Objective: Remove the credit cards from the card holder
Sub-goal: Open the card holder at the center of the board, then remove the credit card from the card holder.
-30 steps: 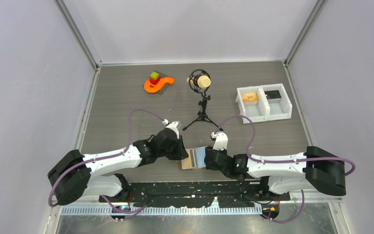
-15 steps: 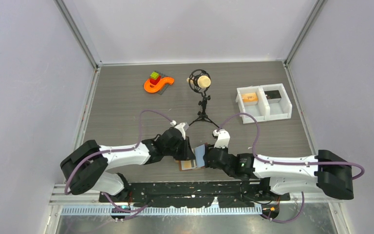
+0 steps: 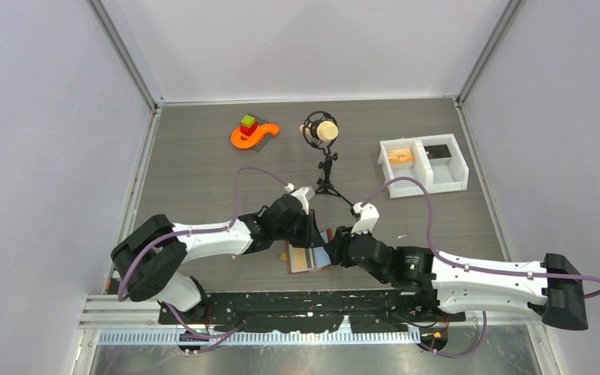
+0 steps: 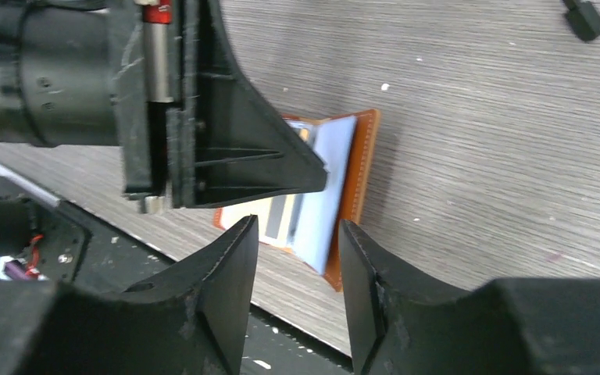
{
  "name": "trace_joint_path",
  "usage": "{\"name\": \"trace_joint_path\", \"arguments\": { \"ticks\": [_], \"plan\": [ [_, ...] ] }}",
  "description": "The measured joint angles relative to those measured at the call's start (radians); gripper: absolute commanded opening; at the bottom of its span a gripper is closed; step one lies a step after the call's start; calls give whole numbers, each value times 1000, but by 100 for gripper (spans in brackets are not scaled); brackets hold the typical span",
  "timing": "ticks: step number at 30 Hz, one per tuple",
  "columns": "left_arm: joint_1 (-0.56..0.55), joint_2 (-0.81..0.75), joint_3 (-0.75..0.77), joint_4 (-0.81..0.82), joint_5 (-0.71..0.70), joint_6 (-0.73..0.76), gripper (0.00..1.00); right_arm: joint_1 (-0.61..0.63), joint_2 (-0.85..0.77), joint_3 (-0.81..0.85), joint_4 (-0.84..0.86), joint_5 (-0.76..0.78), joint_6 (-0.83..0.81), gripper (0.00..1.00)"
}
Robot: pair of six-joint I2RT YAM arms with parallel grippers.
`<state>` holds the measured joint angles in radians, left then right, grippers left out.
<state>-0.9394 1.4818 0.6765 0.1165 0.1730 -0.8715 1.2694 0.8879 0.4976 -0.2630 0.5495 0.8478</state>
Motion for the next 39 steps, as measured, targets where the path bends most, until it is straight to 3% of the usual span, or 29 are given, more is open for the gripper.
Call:
{"name": "trace_joint_path", "arguments": {
  "ticks": [8, 22, 29, 39],
  "plan": [
    [26, 8, 22, -8, 2, 17, 15, 6, 37, -38, 185, -97, -60, 42],
    [79, -78, -71, -48, -35, 14, 14, -9, 343, -39, 409, -180, -88, 38],
    [98, -211, -164, -109, -79, 12, 10, -64, 355, -69, 463, -200, -86, 31],
    [97, -148, -198, -39, -39, 6, 7, -146, 358, -118, 533, -286, -84, 28]
  ]
}}
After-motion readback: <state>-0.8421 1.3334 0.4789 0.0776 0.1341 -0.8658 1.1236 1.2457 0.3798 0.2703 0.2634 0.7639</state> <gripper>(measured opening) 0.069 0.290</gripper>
